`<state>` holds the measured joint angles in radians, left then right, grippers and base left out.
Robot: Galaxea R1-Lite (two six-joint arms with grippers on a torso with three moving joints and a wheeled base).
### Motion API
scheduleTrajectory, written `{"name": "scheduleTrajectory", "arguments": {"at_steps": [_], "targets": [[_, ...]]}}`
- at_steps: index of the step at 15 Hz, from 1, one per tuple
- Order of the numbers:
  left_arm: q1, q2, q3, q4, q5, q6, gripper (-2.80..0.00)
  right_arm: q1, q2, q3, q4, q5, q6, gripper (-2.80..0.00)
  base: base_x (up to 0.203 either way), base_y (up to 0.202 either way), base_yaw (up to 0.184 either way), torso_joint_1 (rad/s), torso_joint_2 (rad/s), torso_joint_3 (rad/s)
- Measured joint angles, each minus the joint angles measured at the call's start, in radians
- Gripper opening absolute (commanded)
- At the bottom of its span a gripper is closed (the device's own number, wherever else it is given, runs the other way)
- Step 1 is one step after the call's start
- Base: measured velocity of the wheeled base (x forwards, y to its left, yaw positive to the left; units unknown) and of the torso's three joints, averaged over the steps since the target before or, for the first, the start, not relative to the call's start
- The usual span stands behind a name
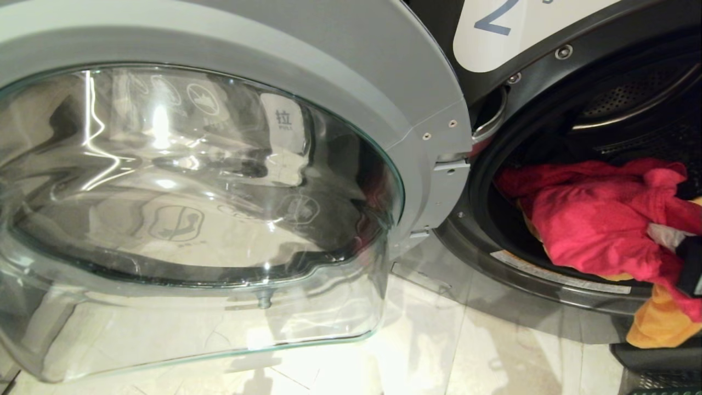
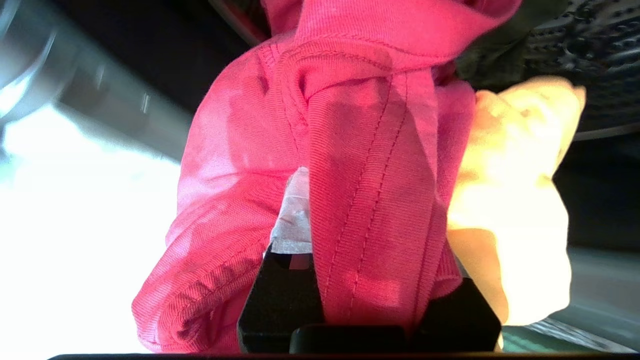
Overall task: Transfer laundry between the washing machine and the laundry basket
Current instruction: Pick a cloth and place it into the basket
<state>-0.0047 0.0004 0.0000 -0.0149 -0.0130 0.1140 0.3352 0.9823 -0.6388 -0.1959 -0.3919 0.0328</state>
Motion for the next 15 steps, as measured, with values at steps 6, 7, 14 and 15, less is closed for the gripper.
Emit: {"name": "scheduleTrajectory", "arguments": {"at_steps": [6, 7, 14, 15], "targets": [[0.000, 0.000, 0.000, 0.000, 0.000, 0.000, -2.80, 0.020, -0.212, -0.057, 0.139, 0.007, -0.136, -2.80, 0.000, 0.000, 0.000, 0.000, 0.00, 0.000], [0.000, 0.000, 0.000, 0.000, 0.000, 0.000, -2.80, 0.020, -0.222, -0.106, 0.154, 0.018, -0.143, -2.80, 0.000, 0.000, 0.000, 0.000, 0.00, 0.000], [0.000, 0.000, 0.000, 0.000, 0.008, -0.042, -2.80, 0.020, -0.372, -0.242, 0.466, 0.188, -0.151, -2.80, 0.000, 0.000, 0.000, 0.000, 0.00, 0.000], [0.000, 0.000, 0.000, 0.000, 0.008, -0.043, -2.80, 0.020, -0.396, -0.232, 0.492, 0.189, -0.150, -2.80, 0.000, 0.000, 0.000, 0.000, 0.00, 0.000]]}}
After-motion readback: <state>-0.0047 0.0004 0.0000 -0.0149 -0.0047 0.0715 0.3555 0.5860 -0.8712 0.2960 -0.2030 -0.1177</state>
